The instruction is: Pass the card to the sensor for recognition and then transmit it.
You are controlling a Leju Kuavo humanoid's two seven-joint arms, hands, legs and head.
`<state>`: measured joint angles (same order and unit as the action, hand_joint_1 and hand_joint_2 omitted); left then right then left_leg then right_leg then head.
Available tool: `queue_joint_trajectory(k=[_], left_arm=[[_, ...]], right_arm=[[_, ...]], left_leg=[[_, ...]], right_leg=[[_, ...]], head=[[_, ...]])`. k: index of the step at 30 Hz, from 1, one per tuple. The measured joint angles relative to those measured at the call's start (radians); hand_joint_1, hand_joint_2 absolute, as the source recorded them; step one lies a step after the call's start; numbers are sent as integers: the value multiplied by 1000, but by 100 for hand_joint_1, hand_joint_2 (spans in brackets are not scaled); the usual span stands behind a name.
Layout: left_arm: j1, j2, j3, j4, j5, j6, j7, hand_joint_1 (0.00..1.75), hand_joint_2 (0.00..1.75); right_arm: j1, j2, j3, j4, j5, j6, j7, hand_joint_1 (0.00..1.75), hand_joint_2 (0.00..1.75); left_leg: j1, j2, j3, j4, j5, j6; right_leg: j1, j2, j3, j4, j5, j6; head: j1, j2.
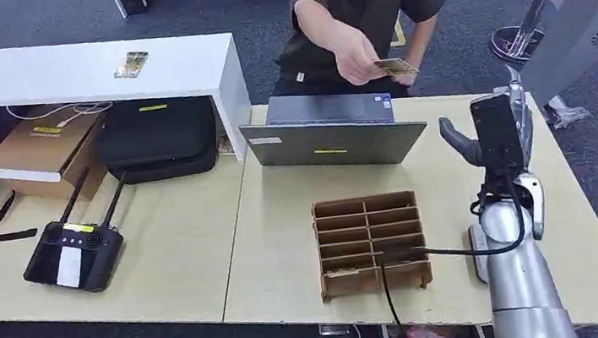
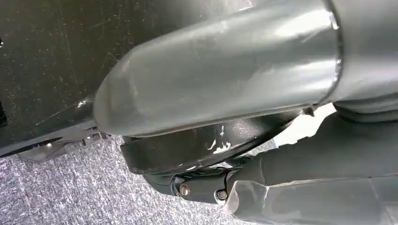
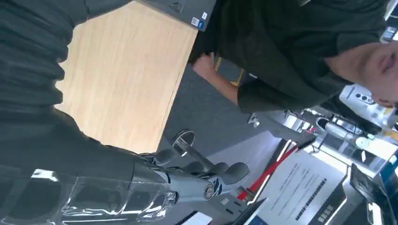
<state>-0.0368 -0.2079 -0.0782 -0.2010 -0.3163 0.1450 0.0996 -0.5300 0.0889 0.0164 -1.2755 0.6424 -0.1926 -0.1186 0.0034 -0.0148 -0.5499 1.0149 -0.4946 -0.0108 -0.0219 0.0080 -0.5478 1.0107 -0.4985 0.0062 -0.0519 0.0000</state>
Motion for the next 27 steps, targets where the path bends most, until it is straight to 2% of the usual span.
queue_joint_trajectory(k=[5,11,20,27], left_arm=[[-2,0,-10,0,-10,-1,6,0,0],[-4,0,-17,0,-14,-1,8,0,0],[-11,0,-18,0,-13,-1,25,0,0],[-13,0,-21,0,-27,0,26,0,0]], right_arm=[[-144,1,22,188,38,7,0,0,175],[-259,16,57,348,68,6,-6,0,175],[-305,42,93,444,95,-2,-8,0,175],[-300,45,100,457,114,-20,-9,0,175]], left_leg=[[0,-1,-1,0,0,-1],[0,-1,-1,0,1,-1],[0,-2,-1,0,1,-1],[0,-2,4,1,2,-1]], right_leg=[[0,-1,-1,1,0,0],[0,-1,-1,1,0,0],[0,-2,-1,1,0,0],[0,-2,-3,1,0,0]], head=[[0,0],[0,0],[0,0],[1,0]])
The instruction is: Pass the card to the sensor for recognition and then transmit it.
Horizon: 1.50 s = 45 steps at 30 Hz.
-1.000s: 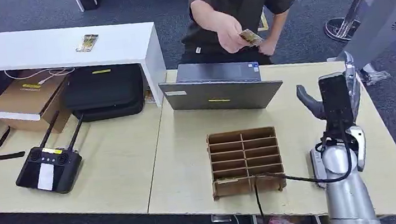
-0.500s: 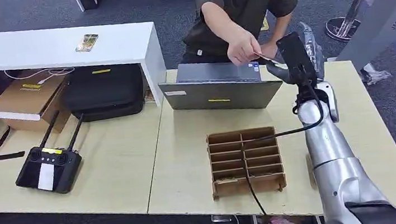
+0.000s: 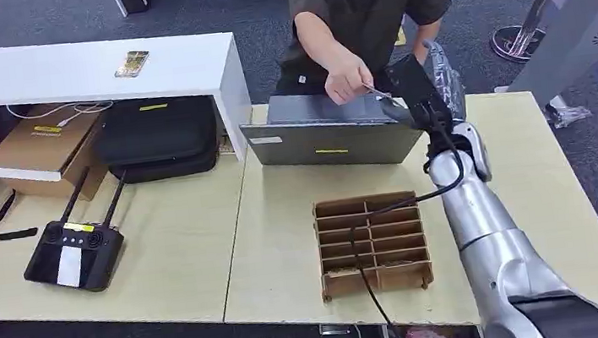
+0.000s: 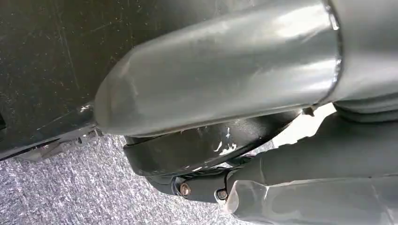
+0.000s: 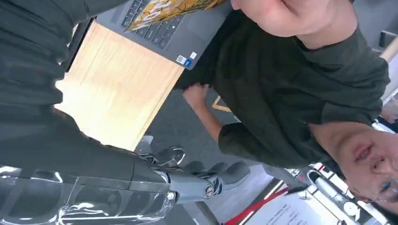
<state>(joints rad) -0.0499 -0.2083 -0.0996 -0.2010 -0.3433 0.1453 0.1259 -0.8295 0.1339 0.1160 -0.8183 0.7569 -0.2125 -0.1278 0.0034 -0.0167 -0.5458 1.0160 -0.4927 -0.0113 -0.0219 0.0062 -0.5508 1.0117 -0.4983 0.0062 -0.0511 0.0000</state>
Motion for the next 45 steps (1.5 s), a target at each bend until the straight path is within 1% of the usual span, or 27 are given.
queue_joint_trajectory(k=[6,13,19,26,30,37,45], left_arm=[[0,0,0,0,2,8,-8,0,0],[0,0,0,0,12,21,-23,0,0],[0,0,2,0,16,21,-31,0,0],[1,0,6,0,22,22,-40,0,0],[2,0,7,0,26,22,-41,0,0],[4,0,12,0,30,19,-42,0,0],[6,-1,14,0,30,19,-44,0,0]], right_arm=[[34,0,1,-39,2,-39,-28,0,175],[118,0,35,-179,-21,-100,-65,0,175],[177,-3,79,-298,-31,-116,-66,0,175],[204,-13,119,-366,-31,-117,-51,0,175],[210,-19,132,-371,-40,-113,-43,0,175],[215,-25,148,-371,-53,-71,-10,0,175],[215,-30,159,-372,-53,-49,-8,0,175]], left_leg=[[0,0,0,0,0,0],[0,0,0,0,0,0],[0,1,0,0,0,0],[0,1,0,0,0,0],[0,1,0,0,0,0],[0,1,0,0,0,0],[0,1,0,0,0,0]], right_leg=[[0,0,0,0,0,0],[0,0,0,0,0,0],[0,0,-1,0,0,0],[0,0,-1,0,0,0],[0,0,-1,0,0,0],[0,0,-1,0,0,0],[0,0,-1,0,0,0]], head=[[0,0],[0,0],[0,0],[0,0],[0,0],[0,0],[0,0]])
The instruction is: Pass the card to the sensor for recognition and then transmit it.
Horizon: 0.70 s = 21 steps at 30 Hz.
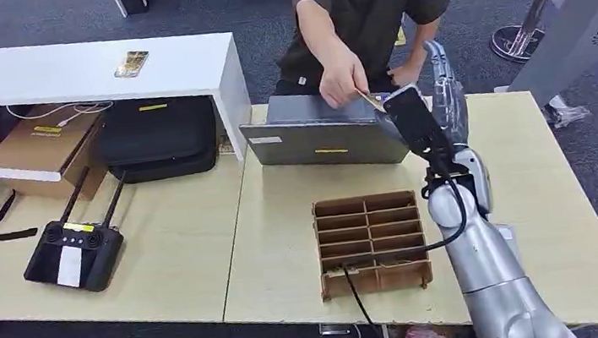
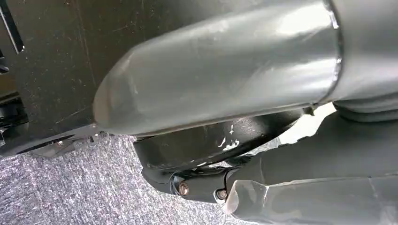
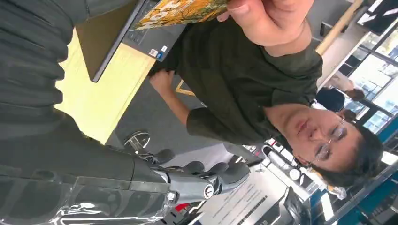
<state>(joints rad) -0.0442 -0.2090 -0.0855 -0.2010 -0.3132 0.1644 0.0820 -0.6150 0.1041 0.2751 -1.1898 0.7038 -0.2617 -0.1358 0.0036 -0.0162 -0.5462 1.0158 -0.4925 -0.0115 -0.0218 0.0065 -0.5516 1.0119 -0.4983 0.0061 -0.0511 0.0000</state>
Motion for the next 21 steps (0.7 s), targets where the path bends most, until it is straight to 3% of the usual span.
queue_joint_trajectory(k=[12,21], left_arm=[[2,-2,0,0,0,2,-10,0,0],[3,-5,0,0,-5,4,-10,0,0]], right_arm=[[0,-1,5,-3,-12,31,16,0,175],[12,-2,-16,-10,-94,5,-12,0,175]], left_leg=[[0,0,0,0,0,0],[0,0,0,0,0,0]], right_leg=[[0,0,0,0,0,0],[0,0,0,0,0,0]], head=[[0,0],[0,0]])
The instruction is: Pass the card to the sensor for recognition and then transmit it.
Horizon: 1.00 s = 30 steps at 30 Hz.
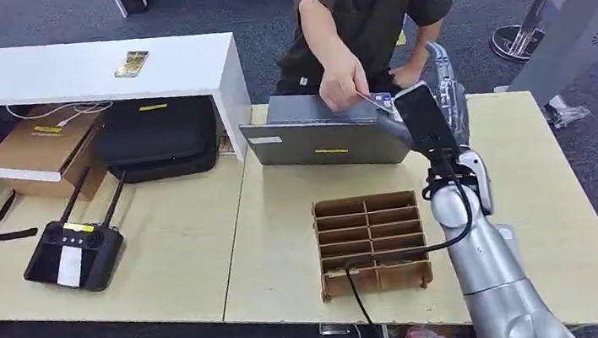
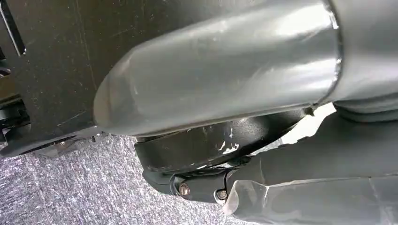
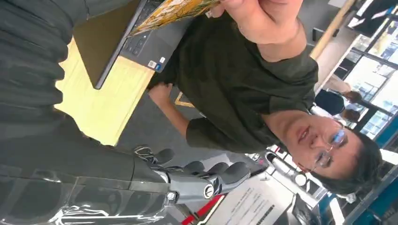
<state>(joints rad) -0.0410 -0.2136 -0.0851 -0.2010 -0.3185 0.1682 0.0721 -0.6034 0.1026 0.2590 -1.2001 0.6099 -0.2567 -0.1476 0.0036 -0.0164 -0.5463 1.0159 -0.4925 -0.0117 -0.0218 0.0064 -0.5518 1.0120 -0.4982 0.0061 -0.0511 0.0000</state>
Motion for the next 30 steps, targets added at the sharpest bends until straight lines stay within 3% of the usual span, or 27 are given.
queue_joint_trajectory(k=[7,9,10,11,12,14,18,24,30], left_arm=[[0,0,0,0,-3,3,0,0,0],[1,0,0,0,-4,5,-2,0,0],[1,-1,0,0,-6,7,-3,0,0],[2,-2,0,0,-6,9,-3,0,0],[2,-3,0,0,-6,9,-3,0,0],[2,-3,0,0,-9,11,-3,0,0],[2,-3,0,0,-12,12,-3,0,0],[2,-3,0,0,-12,15,-6,0,0],[2,-5,0,0,-11,18,-9,0,0]], right_arm=[[6,-3,-13,-1,-25,2,-2,0,175],[8,-4,-19,-2,-33,2,-2,37,175],[10,-4,-22,-5,-36,2,-2,105,175],[12,-4,-26,-7,-40,2,-3,141,175],[13,-4,-27,-9,-42,2,-3,141,175],[18,-5,-30,-14,-48,3,-3,169,175],[26,-6,-36,-24,-54,2,-3,173,175],[36,-8,-41,-34,-68,1,-10,154,175],[36,-10,-42,-39,-73,0,-11,159,175]], left_leg=[[0,0,0,0,0,0],[0,0,0,0,0,0],[0,0,0,0,0,0],[0,0,0,0,0,0],[0,0,0,0,0,0],[0,0,0,0,0,0],[0,0,0,0,0,0],[0,0,0,0,0,0],[0,0,0,0,0,0]], right_leg=[[0,0,0,0,0,0],[0,0,0,0,0,0],[0,0,0,0,0,0],[0,0,0,0,0,0],[0,0,0,0,0,0],[0,0,0,0,0,0],[0,0,0,0,0,0],[0,0,0,0,0,0],[0,0,0,0,0,0]], head=[[0,0],[0,0],[0,0],[0,0],[0,0],[0,0],[0,0],[0,0],[0,0]])
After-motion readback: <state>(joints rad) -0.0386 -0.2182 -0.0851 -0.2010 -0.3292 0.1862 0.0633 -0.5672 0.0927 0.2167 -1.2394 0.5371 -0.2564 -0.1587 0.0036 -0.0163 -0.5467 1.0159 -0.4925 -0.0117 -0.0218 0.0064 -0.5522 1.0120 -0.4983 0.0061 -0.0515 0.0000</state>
